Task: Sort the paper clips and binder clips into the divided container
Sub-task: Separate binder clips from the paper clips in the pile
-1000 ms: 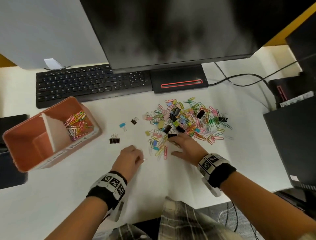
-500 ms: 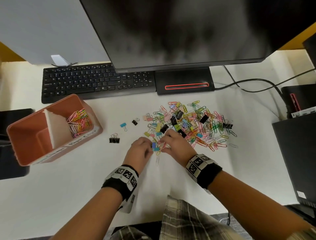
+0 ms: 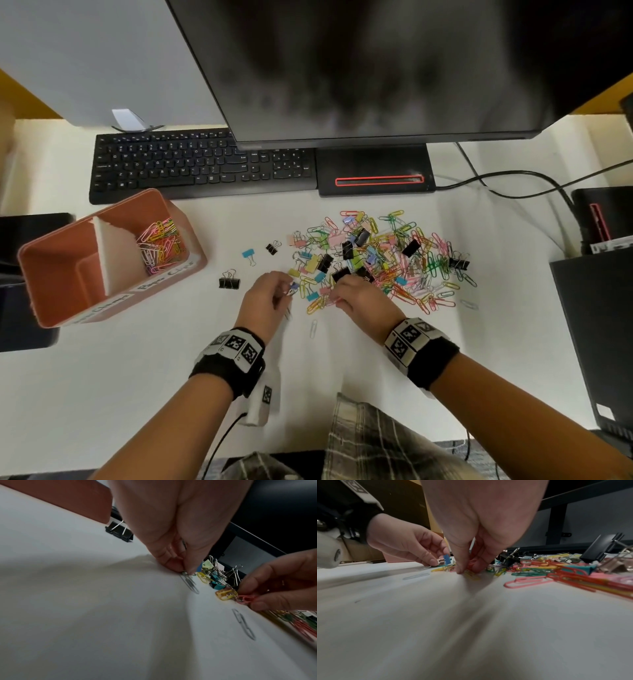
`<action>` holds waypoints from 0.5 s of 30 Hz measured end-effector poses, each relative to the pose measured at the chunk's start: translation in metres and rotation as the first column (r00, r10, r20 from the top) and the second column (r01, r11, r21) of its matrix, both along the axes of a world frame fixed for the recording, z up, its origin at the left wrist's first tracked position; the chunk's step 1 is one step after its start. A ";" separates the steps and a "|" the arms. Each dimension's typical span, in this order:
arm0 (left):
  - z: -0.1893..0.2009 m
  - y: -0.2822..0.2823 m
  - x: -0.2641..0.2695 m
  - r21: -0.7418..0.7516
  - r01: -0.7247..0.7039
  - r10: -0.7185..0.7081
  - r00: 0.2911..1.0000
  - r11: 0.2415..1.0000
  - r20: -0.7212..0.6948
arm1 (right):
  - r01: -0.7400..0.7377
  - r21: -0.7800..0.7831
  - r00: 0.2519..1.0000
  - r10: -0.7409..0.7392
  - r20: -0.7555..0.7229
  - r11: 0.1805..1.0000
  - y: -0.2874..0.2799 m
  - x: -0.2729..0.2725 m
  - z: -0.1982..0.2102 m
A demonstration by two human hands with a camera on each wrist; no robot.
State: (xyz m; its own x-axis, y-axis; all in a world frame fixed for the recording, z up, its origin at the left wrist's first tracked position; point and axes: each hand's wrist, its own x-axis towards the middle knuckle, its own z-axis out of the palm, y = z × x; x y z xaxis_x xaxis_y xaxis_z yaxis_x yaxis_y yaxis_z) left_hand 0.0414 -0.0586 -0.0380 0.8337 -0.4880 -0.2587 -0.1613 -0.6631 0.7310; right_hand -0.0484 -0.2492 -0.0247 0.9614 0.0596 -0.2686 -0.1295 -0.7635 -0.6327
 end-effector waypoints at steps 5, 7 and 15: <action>0.012 0.012 0.003 -0.047 -0.151 0.149 0.988 0.987 -0.032 | 0.039 -0.038 0.994 -0.043 -0.099 0.999 -0.005 0.005 0.008; 0.015 0.020 0.002 -0.047 -0.143 0.142 0.989 0.989 -0.032 | 0.047 -0.027 0.993 -0.050 -0.111 0.999 -0.006 0.006 0.008; 0.010 0.019 -0.010 0.136 0.318 -0.329 0.942 0.938 0.067 | 0.107 0.015 0.994 -0.107 -0.038 0.994 -0.009 -0.015 0.013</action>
